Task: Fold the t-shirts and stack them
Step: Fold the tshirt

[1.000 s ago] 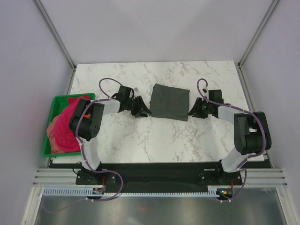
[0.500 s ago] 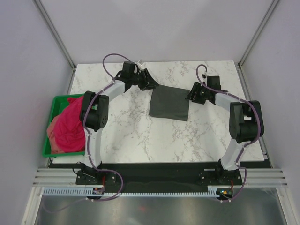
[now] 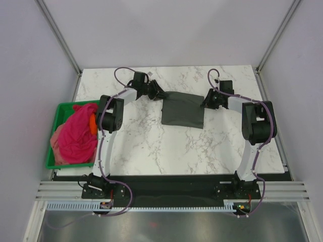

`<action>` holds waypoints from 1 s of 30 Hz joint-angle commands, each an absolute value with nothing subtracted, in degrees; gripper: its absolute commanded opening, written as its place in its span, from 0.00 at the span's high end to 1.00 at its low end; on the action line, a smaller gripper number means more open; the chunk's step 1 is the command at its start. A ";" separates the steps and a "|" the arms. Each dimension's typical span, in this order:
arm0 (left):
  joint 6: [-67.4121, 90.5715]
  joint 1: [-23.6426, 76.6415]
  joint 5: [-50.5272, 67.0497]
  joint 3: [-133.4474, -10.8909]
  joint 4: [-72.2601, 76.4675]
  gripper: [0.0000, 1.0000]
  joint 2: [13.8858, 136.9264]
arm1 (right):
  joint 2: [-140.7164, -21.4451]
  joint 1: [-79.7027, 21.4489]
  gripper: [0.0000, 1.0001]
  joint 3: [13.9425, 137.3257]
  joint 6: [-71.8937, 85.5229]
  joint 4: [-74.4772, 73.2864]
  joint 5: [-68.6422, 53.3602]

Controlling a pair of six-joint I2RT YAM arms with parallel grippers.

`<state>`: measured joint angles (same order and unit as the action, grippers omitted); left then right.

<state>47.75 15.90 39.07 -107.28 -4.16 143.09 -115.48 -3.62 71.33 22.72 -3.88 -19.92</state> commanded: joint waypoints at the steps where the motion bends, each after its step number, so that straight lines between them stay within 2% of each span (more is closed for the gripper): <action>1: 49.22 15.56 37.17 -107.49 -5.01 0.65 139.67 | -114.88 -3.43 0.77 73.04 20.92 -3.87 -17.92; 2: 49.22 15.56 37.35 -107.66 -5.01 0.62 138.70 | -114.70 -3.34 0.77 73.30 21.00 -4.13 -18.10; 6: 48.60 15.82 40.33 -109.60 -4.75 0.60 134.75 | -114.35 -3.43 0.60 74.53 21.53 -4.57 -18.54; 8: 48.60 16.08 40.87 -110.04 -4.66 0.60 133.86 | -114.26 -3.43 0.57 74.79 22.06 -4.75 -19.07; 9: 48.52 16.08 41.04 -109.69 -4.66 0.60 133.16 | -113.91 -3.43 0.52 74.88 22.32 -4.75 -19.16; 12: 47.38 16.08 39.47 -105.57 -4.83 0.60 129.30 | -112.77 -3.51 0.48 75.23 23.03 -5.45 -20.30; 20: 39.21 16.61 34.02 -86.60 -5.01 0.57 118.40 | -111.10 -3.43 0.43 75.15 19.34 -10.98 -23.03; 30: 35.60 18.19 35.42 -82.09 -5.10 0.55 123.92 | -106.70 -3.43 0.43 70.67 20.74 -10.81 -24.08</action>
